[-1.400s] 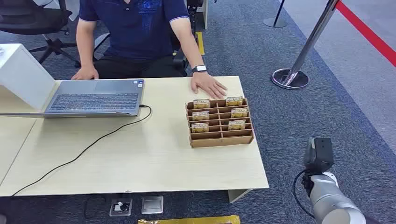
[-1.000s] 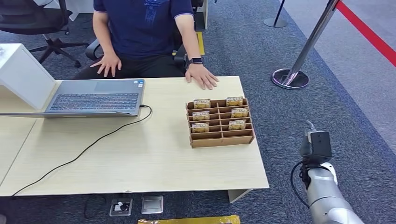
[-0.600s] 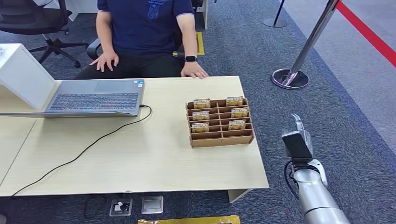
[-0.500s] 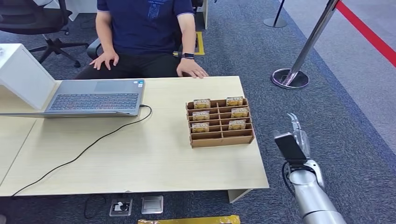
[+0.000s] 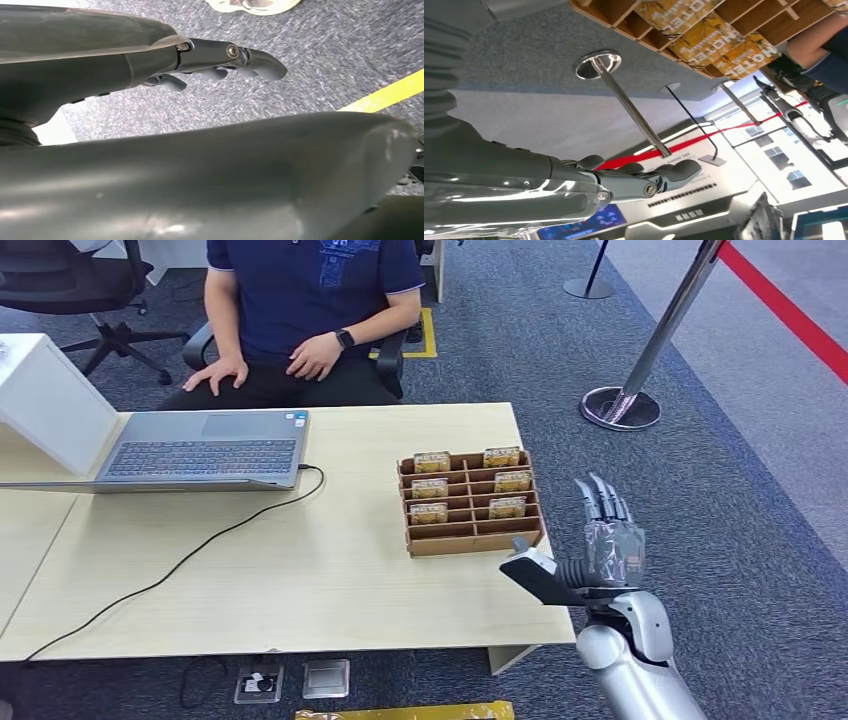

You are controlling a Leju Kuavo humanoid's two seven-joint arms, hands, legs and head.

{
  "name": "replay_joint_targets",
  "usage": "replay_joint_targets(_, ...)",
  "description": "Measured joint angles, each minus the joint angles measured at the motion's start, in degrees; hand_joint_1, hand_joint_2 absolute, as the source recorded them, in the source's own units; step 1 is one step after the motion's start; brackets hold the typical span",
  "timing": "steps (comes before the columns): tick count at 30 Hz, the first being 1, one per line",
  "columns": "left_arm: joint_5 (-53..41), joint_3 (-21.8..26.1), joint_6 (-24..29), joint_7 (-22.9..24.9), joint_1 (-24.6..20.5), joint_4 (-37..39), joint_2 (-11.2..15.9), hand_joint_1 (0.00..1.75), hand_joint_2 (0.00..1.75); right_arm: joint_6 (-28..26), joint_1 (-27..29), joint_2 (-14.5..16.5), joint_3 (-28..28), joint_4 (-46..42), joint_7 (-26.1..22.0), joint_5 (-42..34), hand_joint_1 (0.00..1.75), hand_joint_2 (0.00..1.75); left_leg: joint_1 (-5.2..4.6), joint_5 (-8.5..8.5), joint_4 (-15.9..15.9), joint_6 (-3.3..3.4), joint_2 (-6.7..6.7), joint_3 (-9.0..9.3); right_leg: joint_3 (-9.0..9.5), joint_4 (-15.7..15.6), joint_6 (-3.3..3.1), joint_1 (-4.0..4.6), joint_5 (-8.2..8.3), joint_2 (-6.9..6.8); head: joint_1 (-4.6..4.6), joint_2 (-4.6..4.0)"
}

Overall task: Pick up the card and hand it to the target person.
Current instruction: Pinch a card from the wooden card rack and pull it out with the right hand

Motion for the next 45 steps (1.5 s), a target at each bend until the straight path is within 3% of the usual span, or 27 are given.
replay_joint_targets(10, -1.18, -0.83, -0.60, 1.33, -0.04, 0.02, -0.20, 0.00, 0.00, 3.52, -0.33, 0.08, 4.04, -0.98, 7.35, 9.70, 0.00, 1.75, 0.00, 0.00, 0.00, 0.00, 0.00, 0.00, 0.01, 0.00, 0.00, 0.00, 0.00, 0.00, -0.01, -0.02)
replay_joint_targets(20, -1.43, -1.18, -0.62, 1.92, -0.05, 0.08, -0.20, 0.00, 0.00, 9.09, -2.95, -0.14, 4.83, 0.33, 16.71, 13.18, 0.00, 1.75, 0.00, 0.00, 0.01, 0.00, 0.00, -0.01, 0.00, 0.00, 0.00, 0.00, 0.00, 0.00, 0.02, -0.02)
replay_joint_targets(31, -1.80, -1.30, -0.54, 1.96, -0.04, 0.15, -0.26, 0.00, 0.00, 7.76, -3.37, -0.17, 3.81, 0.36, 18.89, 14.09, 0.01, 1.75, 0.00, 0.00, 0.01, 0.00, 0.00, -0.01, -0.01, 0.00, 0.00, 0.00, 0.00, 0.00, -0.02, -0.01)
replay_joint_targets(32, -1.82, -1.36, -0.55, 1.96, -0.04, 0.15, -0.26, 0.00, 0.00, 7.87, -3.37, -0.17, 3.80, 0.36, 18.91, 14.21, 0.07, 1.75, 0.00, 0.00, 0.01, 0.00, 0.00, -0.01, -0.01, 0.00, 0.00, 0.00, 0.00, 0.00, -0.02, -0.01)
replay_joint_targets(35, -1.86, -1.53, -0.75, 1.93, -0.04, 0.15, -0.26, 0.00, 0.00, 9.38, -3.47, -0.17, 3.82, 0.36, 18.91, 14.92, 0.60, 1.75, 0.00, 0.00, 0.01, 0.00, 0.00, -0.01, 0.00, 0.00, 0.00, 0.00, 0.00, 0.00, -0.01, -0.01)
replay_joint_targets(36, -1.86, -1.55, -0.83, 1.93, -0.04, 0.15, -0.26, 0.00, 0.00, 10.12, -3.53, -0.17, 3.84, 0.36, 18.89, 15.18, 0.67, 1.75, 0.00, 0.00, 0.01, 0.00, 0.00, -0.01, 0.00, 0.00, 0.00, 0.00, 0.00, 0.00, 0.00, -0.01)
replay_joint_targets(38, -1.86, -1.56, -0.89, 1.93, -0.04, 0.15, -0.26, 0.00, 0.00, 11.36, -3.70, -0.17, 3.90, 0.37, 18.79, 15.75, 0.60, 1.75, 0.00, 0.00, 0.01, 0.00, 0.00, -0.01, 0.00, 0.00, 0.00, 0.00, 0.00, 0.00, 0.02, -0.02)
replay_joint_targets(39, -1.86, -1.56, -0.88, 1.93, -0.04, 0.15, -0.26, 0.00, 0.00, 11.81, -3.82, -0.17, 3.94, 0.37, 18.74, 16.00, 0.64, 1.75, 0.00, 0.00, 0.01, 0.00, 0.00, -0.01, 0.00, 0.00, 0.00, 0.00, 0.00, 0.00, 0.02, -0.02)
replay_joint_targets(43, -1.86, -1.56, -0.87, 1.92, -0.04, 0.15, -0.26, 0.00, 0.00, 12.88, -4.47, -0.19, 4.01, 0.39, 18.66, 16.55, 1.51, 1.75, 0.00, 0.00, 0.01, 0.00, 0.00, -0.01, 0.00, 0.00, 0.00, 0.00, 0.00, 0.00, -0.02, -0.01)
replay_joint_targets(45, -1.86, -1.56, -0.93, 1.91, -0.04, 0.15, -0.26, 0.00, 0.00, 13.09, -4.73, -0.28, 4.01, 0.40, 18.81, 17.25, 1.55, 1.75, 0.00, 0.00, 0.01, 0.00, 0.00, -0.01, 0.00, 0.00, 0.00, 0.00, 0.00, 0.00, -0.01, -0.01)
